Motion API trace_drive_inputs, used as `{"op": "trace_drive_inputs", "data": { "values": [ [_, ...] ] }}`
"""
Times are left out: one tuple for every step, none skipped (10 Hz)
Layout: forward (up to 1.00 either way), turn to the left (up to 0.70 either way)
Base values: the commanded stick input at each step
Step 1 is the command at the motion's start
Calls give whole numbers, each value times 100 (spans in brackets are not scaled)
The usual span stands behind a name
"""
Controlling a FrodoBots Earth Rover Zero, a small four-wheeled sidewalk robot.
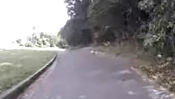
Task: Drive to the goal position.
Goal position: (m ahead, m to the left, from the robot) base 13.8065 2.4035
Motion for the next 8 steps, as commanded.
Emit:
{"op": "trace_drive_inputs", "data": {
  "values": [
    [100, 0],
    [100, 0],
    [100, 0],
    [100, 0],
    [100, 0],
    [100, 0],
    [100, 0],
    [100, 0]
  ]
}}
